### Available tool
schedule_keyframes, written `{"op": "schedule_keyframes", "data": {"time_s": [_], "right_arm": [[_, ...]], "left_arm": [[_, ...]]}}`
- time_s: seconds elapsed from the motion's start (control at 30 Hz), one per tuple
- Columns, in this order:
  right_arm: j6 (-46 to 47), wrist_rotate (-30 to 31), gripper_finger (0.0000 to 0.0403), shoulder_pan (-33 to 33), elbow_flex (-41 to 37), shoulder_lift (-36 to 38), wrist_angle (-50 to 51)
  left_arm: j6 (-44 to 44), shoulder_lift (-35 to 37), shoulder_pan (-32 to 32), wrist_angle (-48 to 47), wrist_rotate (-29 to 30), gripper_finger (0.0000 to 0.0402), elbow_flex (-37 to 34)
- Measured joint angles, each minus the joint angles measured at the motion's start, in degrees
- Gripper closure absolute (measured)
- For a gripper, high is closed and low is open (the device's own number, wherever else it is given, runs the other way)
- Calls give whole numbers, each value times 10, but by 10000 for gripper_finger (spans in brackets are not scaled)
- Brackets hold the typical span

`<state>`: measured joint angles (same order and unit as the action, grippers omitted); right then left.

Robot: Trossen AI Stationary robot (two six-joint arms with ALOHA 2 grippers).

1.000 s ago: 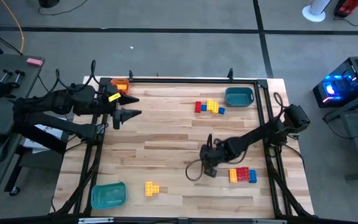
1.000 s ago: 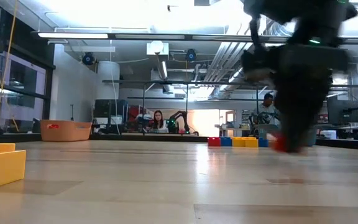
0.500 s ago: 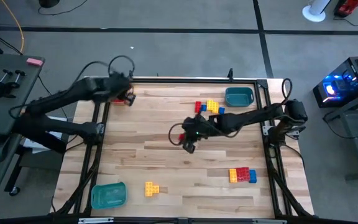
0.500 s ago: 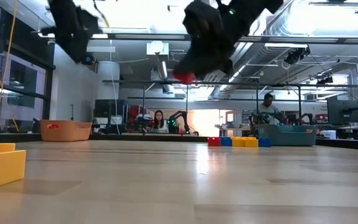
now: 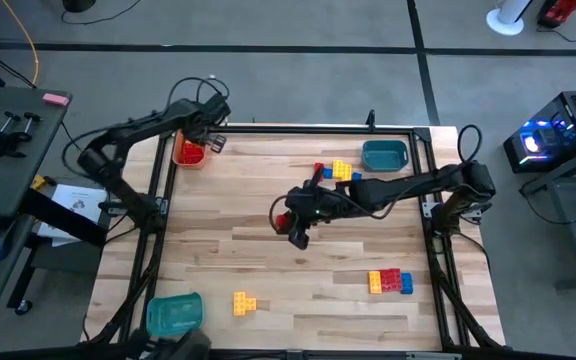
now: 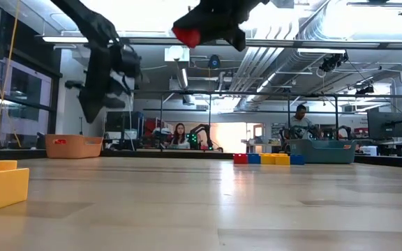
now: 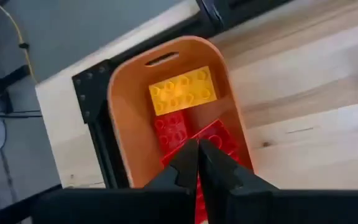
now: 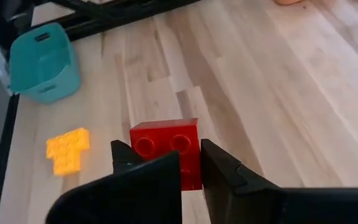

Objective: Sort blocks
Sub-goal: Put the red game piece into the orange bin

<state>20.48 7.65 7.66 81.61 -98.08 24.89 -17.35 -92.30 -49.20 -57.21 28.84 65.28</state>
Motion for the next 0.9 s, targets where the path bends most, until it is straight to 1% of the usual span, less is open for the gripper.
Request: {"op": "schedule_keyframes", "data": {"time_s": [0.17, 0.3, 0.47, 0.6, 0.9], "right_arm": [[7, 13, 403, 25, 13, 0, 43], [19, 29, 403, 38, 13, 0, 53], [39, 33, 403, 43, 13, 1, 60], [41, 33, 403, 45, 13, 4, 60], [36, 33, 403, 45, 13, 4, 62]], "left_arm": [[10, -46, -4, 7, -2, 402, 0], [25, -74, -4, 18, -7, 401, 0], [36, -109, -10, 21, -8, 401, 0], [40, -120, -10, 22, -10, 401, 0], [28, -121, 19, 32, -67, 401, 0]]}}
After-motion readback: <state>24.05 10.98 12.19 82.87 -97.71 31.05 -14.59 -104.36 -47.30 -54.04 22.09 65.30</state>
